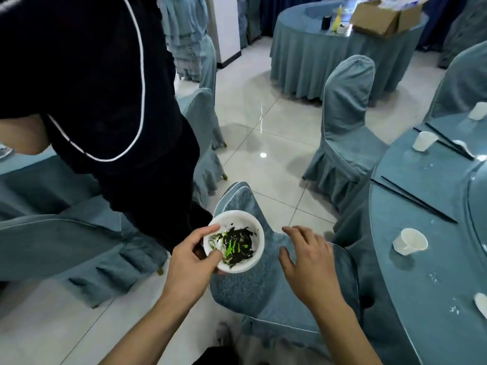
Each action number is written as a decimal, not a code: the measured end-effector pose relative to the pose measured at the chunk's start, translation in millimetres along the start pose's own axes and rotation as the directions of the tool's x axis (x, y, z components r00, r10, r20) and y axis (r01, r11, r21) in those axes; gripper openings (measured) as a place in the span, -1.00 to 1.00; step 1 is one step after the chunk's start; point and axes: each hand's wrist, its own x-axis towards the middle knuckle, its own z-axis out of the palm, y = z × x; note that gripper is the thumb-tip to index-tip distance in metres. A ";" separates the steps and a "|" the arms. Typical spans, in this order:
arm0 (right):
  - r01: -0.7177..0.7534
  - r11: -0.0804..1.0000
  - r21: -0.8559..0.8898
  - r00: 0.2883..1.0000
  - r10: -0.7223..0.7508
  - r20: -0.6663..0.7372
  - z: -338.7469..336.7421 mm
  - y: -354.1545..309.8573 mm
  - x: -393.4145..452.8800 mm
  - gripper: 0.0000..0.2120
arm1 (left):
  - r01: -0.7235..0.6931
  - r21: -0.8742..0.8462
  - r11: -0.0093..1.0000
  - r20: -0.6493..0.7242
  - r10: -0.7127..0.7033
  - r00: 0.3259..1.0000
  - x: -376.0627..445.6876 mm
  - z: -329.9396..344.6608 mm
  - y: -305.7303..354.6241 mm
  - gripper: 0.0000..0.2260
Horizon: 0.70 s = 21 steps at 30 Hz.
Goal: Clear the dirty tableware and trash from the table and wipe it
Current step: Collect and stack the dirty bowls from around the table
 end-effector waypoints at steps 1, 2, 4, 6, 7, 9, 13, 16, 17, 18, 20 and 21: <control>0.000 1.000 -0.001 1.000 0.000 0.002 0.8 -0.5 5.1 -0.59 | 0.002 0.001 1.000 -0.007 -0.002 1.000 3.3 -0.9 1.2 -0.55; 0.003 1.000 -0.006 1.000 -0.003 0.005 1.7 -1.3 10.1 -0.59 | 0.004 0.001 1.000 -0.014 -0.004 1.000 7.0 -1.8 2.1 -0.56; 0.021 1.000 -0.022 1.000 -0.021 0.011 4.0 -3.5 20.2 -0.60 | 0.001 0.016 1.000 -0.026 -0.001 1.000 15.4 -4.5 3.8 -0.55; 0.031 0.999 -0.033 0.999 -0.030 0.030 6.0 -7.0 30.4 -0.60 | -0.012 0.036 0.999 -0.043 0.013 0.999 24.5 -7.0 6.3 -0.55; 0.030 0.999 -0.034 0.999 -0.029 0.039 6.9 -9.4 34.9 -0.59 | -0.018 0.044 0.999 -0.051 0.020 0.998 29.0 -8.0 8.3 -0.55; 0.033 0.999 -0.032 0.998 -0.031 0.046 8.4 -15.0 43.1 -0.59 | -0.024 0.043 0.999 -0.061 0.026 0.998 38.5 -9.9 11.5 -0.56; 0.030 0.999 -0.040 0.999 -0.029 0.032 13.8 -27.6 61.4 -0.60 | -0.030 -0.014 0.999 -0.036 0.030 0.999 62.7 -16.5 13.5 -0.56; 0.005 0.999 -0.050 1.000 -0.004 0.015 22.2 -40.8 78.0 -0.61 | -0.019 -0.047 0.999 -0.018 0.018 1.000 85.3 -26.7 16.9 -0.55; -0.003 0.999 -0.048 1.000 0.003 0.005 25.8 -46.3 83.9 -0.61 | -0.018 -0.054 0.998 -0.003 0.018 1.000 94.5 -31.6 17.5 -0.56; -0.012 0.999 -0.047 1.000 0.012 -0.005 30.2 -52.4 89.7 -0.62 | -0.019 -0.060 0.998 0.011 0.019 1.000 105.3 -37.0 17.8 -0.57; -0.045 0.998 -0.051 0.999 0.043 -0.029 41.9 -64.4 101.5 -0.64 | -0.019 -0.071 0.997 0.039 0.022 0.999 129.7 -49.3 17.8 -0.58; -0.068 0.996 -0.053 0.997 0.066 -0.047 48.7 -70.6 107.6 -0.65 | -0.014 -0.071 0.997 0.054 0.018 0.998 144.0 -55.9 16.8 -0.59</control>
